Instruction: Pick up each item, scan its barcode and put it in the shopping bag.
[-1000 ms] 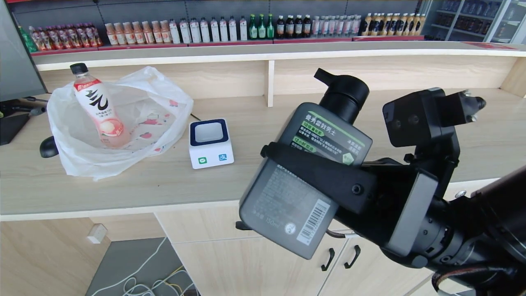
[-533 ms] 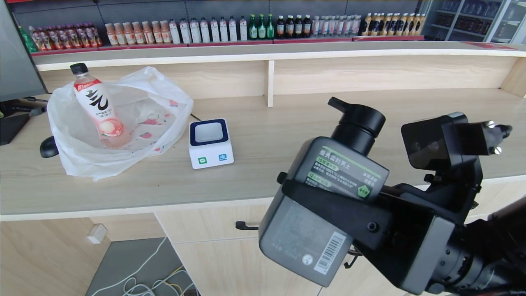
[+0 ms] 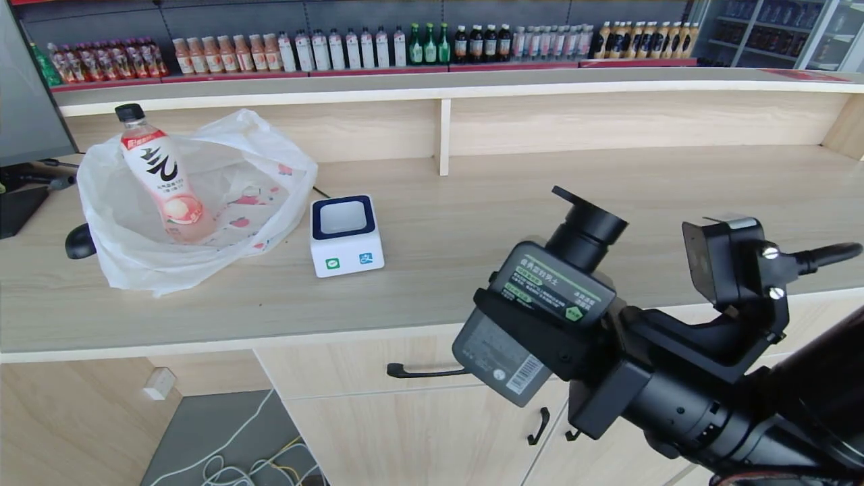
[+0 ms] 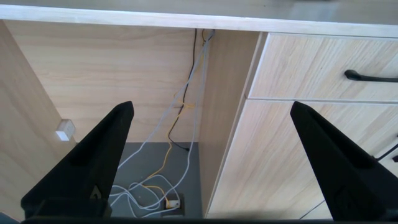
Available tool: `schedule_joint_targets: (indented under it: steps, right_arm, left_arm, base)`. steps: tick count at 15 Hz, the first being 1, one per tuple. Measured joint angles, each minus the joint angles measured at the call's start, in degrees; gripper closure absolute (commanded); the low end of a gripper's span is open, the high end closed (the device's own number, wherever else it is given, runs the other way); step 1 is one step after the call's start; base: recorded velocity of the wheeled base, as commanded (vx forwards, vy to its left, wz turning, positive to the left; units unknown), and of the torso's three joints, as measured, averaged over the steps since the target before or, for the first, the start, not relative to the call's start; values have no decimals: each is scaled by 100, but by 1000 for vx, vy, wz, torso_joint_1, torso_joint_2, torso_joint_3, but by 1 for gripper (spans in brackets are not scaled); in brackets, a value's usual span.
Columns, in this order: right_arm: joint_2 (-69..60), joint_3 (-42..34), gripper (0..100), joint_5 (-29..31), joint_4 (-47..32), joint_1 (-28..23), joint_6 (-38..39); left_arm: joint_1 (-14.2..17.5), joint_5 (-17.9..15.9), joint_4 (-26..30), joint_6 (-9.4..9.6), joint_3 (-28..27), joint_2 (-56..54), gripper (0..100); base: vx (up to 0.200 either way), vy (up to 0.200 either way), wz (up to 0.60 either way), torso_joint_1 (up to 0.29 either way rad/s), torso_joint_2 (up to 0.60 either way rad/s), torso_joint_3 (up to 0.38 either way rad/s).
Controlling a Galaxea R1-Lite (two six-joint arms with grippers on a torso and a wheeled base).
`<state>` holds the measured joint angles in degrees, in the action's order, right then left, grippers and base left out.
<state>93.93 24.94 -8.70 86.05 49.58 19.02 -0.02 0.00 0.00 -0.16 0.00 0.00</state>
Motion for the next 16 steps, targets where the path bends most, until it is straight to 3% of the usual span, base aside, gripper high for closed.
schedule_joint_targets:
  steps: [9,13,16]
  right_arm:
    - [-90,-46,100,1990,-5,45,-1624]
    - [-146,-193,100,2967,-17,-293,-2413]
    - [-99,-78,100,3159,128,-568,-2515]
  left_arm:
    - [-2,0,0,0,0,2,0]
    - [-2,0,0,16,0,0,0]
    - [-7,0,2,13,0,0,0]
  base:
    - [0,0,0,0,0,0]
    - [0,0,0,0,0,0]
    - [0,0,0,0,0,0]
